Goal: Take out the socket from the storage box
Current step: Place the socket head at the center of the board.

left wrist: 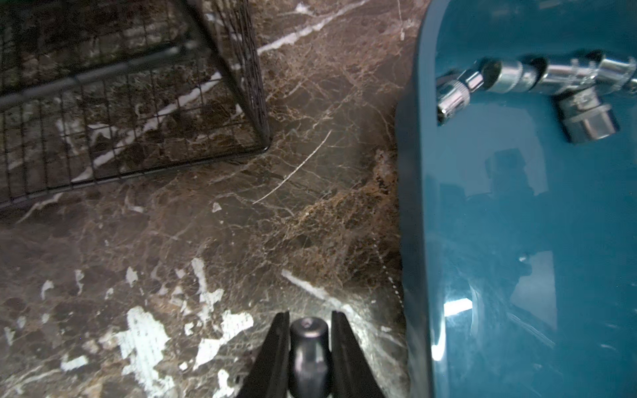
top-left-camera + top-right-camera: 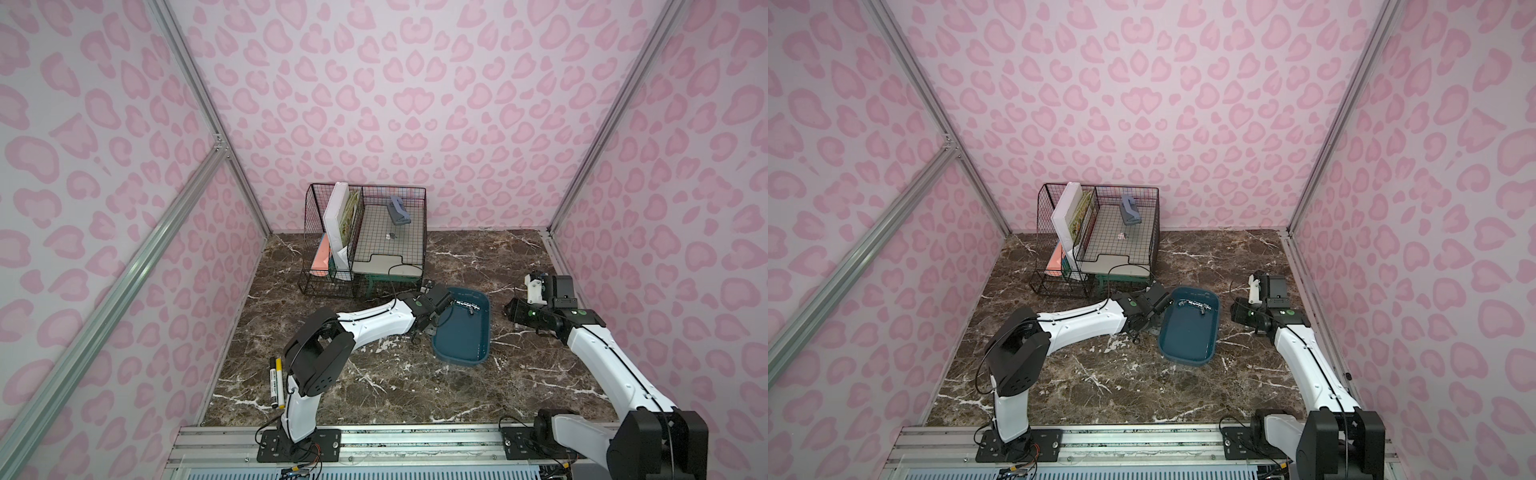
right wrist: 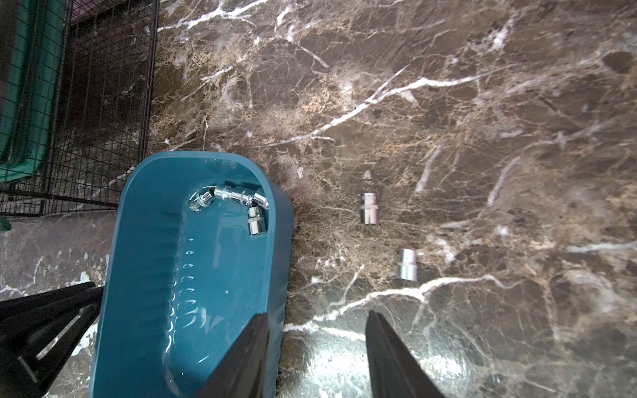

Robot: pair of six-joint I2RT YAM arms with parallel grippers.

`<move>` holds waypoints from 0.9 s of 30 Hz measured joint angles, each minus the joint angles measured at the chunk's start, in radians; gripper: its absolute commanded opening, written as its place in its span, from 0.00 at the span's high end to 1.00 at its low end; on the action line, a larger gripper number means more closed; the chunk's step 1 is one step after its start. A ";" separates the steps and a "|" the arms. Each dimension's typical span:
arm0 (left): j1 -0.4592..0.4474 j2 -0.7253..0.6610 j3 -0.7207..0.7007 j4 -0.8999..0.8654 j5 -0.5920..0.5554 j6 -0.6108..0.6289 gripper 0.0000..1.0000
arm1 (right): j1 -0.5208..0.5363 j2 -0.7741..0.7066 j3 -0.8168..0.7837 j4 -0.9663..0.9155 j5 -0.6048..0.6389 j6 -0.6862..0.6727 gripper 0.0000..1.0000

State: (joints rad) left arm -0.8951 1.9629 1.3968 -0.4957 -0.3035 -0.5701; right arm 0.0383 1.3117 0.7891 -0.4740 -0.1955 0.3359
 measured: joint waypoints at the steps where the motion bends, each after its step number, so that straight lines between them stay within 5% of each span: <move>1: 0.002 0.008 -0.002 0.010 0.002 -0.003 0.86 | 0.000 0.000 0.000 0.000 0.000 0.000 0.49; 11: 0.012 0.031 -0.058 0.067 0.010 -0.042 0.84 | 0.000 0.000 0.000 0.000 0.000 0.000 0.49; 27: 0.014 0.023 -0.096 0.099 0.009 -0.082 0.68 | 0.000 -0.003 0.000 0.000 0.000 0.000 0.49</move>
State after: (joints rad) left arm -0.8810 1.9854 1.3006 -0.3965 -0.2947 -0.6518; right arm 0.0383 1.3087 0.7887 -0.4740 -0.1955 0.3359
